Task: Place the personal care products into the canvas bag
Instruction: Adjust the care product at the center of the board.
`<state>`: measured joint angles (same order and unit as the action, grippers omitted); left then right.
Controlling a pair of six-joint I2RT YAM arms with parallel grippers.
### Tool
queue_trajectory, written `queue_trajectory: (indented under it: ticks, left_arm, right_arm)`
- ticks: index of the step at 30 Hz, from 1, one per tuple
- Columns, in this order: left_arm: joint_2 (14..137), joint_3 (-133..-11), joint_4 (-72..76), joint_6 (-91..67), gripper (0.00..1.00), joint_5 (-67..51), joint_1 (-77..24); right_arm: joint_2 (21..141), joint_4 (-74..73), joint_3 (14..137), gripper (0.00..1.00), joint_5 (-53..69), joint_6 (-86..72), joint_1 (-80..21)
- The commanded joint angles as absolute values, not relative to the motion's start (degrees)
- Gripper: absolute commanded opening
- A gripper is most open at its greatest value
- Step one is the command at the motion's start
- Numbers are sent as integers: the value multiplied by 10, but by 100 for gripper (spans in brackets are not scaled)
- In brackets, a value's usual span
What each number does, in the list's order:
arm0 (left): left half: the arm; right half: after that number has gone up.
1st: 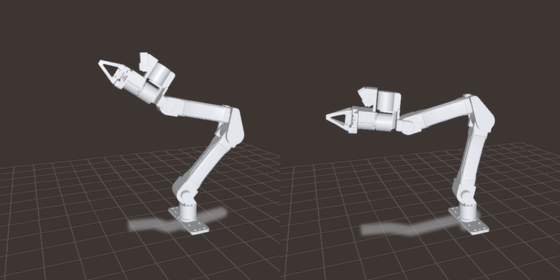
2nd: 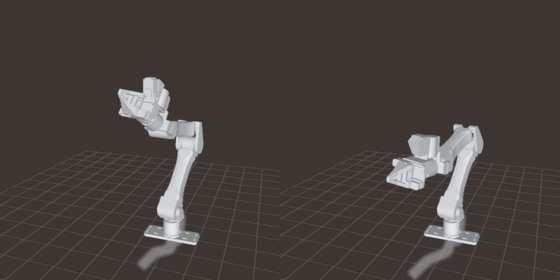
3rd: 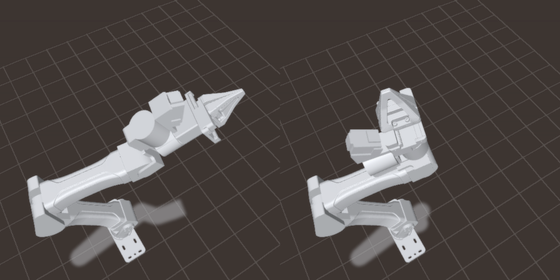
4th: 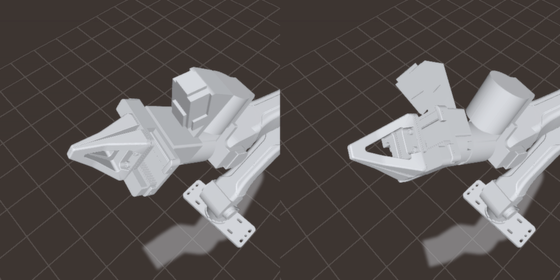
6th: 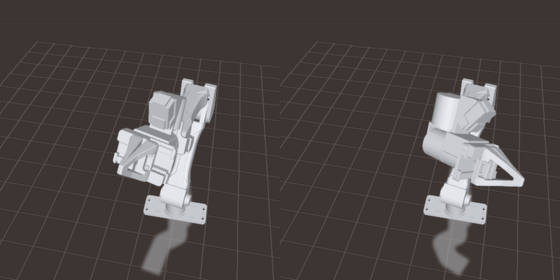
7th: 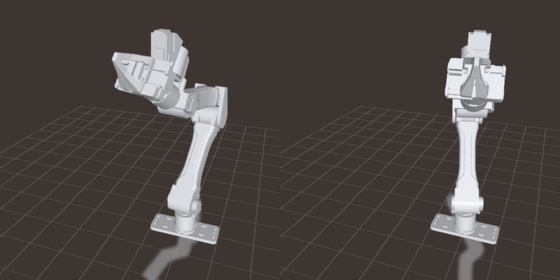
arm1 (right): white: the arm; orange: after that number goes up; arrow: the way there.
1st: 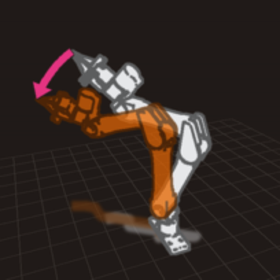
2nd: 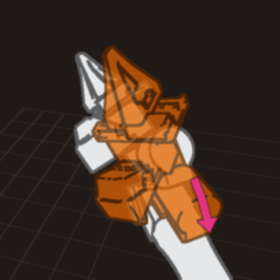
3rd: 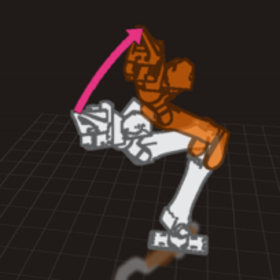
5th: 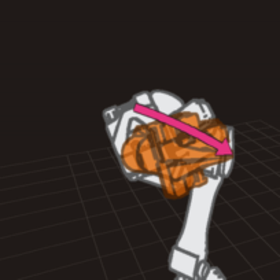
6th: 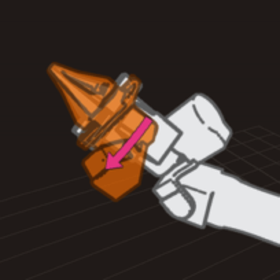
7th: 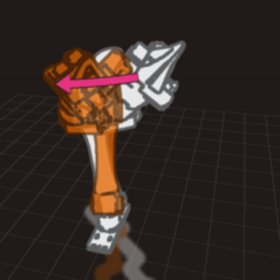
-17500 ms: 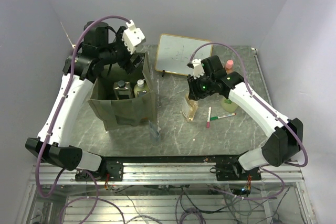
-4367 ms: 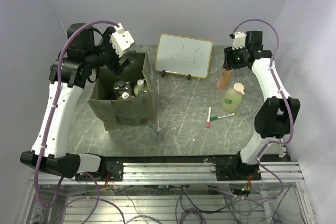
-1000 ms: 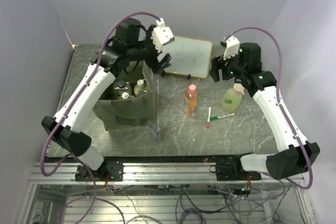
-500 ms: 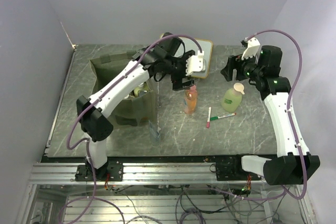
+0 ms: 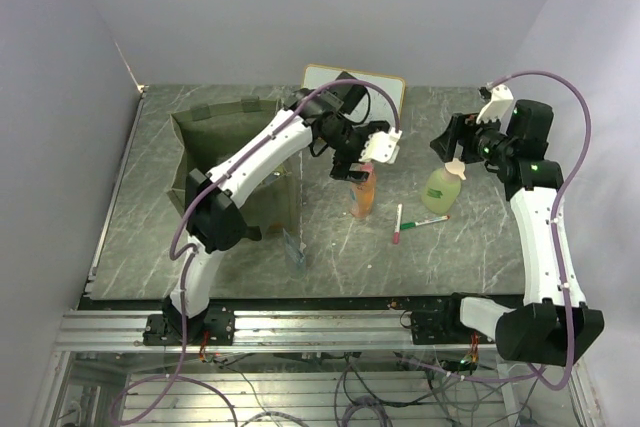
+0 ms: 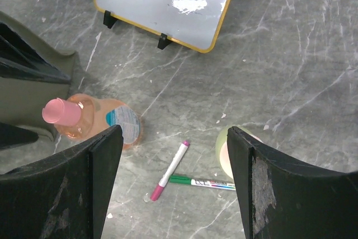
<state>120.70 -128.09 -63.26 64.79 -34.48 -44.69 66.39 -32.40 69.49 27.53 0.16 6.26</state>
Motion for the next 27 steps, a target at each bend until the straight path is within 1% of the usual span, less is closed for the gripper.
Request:
queue_trajectory:
  ticks: [1,9,17,18,20,25,27]
  left_arm:
    - [1239,-1309,-672,714,99,-364,-464]
    - [1289,-1333,-693,755,99,-327,-484]
    - [1279,-1318,-686,714,96,-285,-488]
    - [1275,-1315,-683,707,95,-279,-487]
    - [1270,-1309,-679,695,89,-271,-488]
    - [1258,-1291,-654,651,80,-253,-488]
    - [1255,-1287,-643,627,75,-252,-487]
  right_arm:
    - [652,-306,686,75,298,-15,77]
    - [658,-303,688,75,307,-20,83]
    - [653,-296,669,75,316,-30,87]
    - [653,-295,668,75,318,-32,88]
    - [652,-294,666,75,320,-34,91]
    - [652,-293,663,75,322,-36,94]
    - [651,-293,662,75,323,-37,95]
